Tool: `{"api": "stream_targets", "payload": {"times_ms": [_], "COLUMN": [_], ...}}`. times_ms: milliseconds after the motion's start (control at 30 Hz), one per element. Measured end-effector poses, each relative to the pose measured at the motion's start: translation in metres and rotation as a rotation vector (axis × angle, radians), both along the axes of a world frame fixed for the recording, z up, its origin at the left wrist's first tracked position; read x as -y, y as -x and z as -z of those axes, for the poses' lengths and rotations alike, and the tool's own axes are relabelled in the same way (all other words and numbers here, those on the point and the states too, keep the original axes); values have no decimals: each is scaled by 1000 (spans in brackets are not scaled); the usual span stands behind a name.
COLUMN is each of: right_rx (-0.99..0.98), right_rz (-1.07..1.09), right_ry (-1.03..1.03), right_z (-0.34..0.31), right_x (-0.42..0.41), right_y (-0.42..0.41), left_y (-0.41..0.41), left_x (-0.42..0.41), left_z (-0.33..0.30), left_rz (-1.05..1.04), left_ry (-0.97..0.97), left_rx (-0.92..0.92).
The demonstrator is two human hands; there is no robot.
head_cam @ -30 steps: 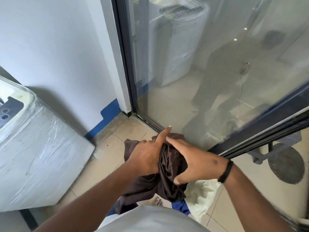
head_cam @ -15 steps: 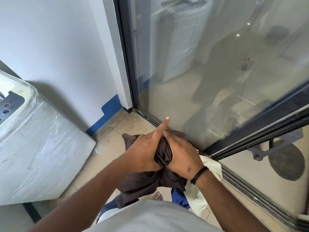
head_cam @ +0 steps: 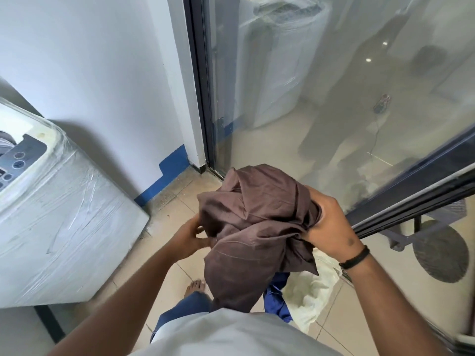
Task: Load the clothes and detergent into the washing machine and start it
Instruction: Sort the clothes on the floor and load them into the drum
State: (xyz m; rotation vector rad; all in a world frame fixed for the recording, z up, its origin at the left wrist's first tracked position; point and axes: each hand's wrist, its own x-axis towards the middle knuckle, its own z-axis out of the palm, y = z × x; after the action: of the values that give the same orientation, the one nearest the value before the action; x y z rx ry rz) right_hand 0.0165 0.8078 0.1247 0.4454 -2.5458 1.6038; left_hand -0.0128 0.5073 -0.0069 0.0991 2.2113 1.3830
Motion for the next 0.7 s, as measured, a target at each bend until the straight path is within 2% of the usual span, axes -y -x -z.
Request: {"api": "stream_targets", "payload": {"times_ms": [133, 200, 367, 433, 500, 567, 700], "right_rx": [-9, -3, 145, 164, 139, 93, 40], "right_rz": [92, 172, 232, 191, 143, 86, -1], "right_ry": [-193, -367, -716, -758, -722, -619, -493], "right_z": [6, 14, 42, 48, 46, 37, 14], "right_x": [-8, -16, -23, -16, -7, 2, 14], "right_y": [-3, -6, -5, -4, -3, -1, -6], "left_y": [5, 7, 11, 11, 11, 11, 16], "left_x": [-8, -5, -18, -40, -67, -89, -98], "left_z": [-16, -39, -103, -116, -115, -109, -114], "left_rz": [-452, -490, -119, 115, 261, 302, 383], "left_ry": [-196, -299, -388, -297, -100, 32, 45], "left_rx": [70, 16, -386, -620, -786, -770, -424]}}
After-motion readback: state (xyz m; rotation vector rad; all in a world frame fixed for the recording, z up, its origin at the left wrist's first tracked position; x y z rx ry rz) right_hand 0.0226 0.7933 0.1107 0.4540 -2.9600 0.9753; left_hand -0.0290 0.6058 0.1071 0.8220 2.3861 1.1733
